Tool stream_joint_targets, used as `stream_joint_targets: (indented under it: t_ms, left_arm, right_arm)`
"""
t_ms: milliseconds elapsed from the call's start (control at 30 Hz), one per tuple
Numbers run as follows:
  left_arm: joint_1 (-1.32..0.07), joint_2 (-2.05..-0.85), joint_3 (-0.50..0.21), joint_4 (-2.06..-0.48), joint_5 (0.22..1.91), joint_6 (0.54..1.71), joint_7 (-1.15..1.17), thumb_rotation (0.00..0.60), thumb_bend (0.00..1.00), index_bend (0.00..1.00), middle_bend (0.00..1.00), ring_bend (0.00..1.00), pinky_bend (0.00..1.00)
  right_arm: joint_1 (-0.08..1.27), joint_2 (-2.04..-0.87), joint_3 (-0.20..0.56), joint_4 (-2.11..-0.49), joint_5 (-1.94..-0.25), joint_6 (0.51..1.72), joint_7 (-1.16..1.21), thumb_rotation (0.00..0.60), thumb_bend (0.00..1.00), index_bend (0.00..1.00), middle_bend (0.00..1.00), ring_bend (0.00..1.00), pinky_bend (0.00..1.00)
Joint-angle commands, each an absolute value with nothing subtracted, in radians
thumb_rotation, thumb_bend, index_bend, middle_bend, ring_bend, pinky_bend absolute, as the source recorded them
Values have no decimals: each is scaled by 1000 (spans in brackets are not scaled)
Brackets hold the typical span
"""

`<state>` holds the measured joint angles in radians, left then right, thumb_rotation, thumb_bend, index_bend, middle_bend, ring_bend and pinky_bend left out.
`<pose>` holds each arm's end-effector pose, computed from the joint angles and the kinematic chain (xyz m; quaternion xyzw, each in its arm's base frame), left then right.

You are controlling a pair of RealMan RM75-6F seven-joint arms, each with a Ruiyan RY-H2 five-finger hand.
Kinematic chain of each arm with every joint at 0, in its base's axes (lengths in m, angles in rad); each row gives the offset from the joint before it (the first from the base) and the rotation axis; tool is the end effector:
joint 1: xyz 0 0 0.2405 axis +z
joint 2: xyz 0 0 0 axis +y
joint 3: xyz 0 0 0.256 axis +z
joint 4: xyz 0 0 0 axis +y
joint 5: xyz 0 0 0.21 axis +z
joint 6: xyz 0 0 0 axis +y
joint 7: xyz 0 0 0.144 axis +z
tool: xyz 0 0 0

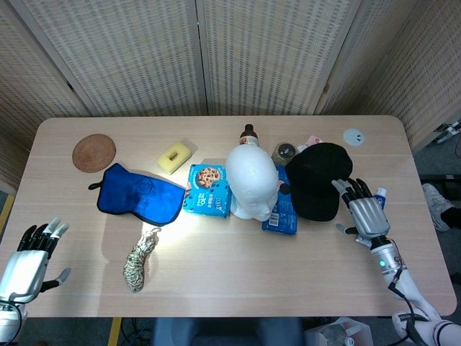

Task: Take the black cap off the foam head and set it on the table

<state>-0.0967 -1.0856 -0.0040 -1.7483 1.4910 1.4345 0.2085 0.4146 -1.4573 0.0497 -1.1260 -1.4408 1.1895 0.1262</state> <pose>-0.2913 0.1721 0.1451 -0.6380 -0.3794 -0.3316 0.5822 -0.3154 -0.2959 0.0619 0.6760 -0.3822 0.3682 0.5113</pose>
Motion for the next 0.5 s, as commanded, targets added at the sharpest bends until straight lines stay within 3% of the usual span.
stream_joint_targets:
  t_ms: [33, 500]
  left_arm:
    - [-97, -1085, -4, -1748, 1491, 1434, 207, 600, 203, 122, 51, 68, 15]
    - [-98, -1088, -12, -1734, 1504, 1452, 191, 600, 203, 122, 51, 68, 15]
  right_arm:
    - [407, -1412, 40, -1195, -1433, 1164, 76, 600, 0, 0, 0, 0, 0]
    - [367, -1400, 74, -1265, -1487, 1323, 55, 600, 0, 0, 0, 0, 0]
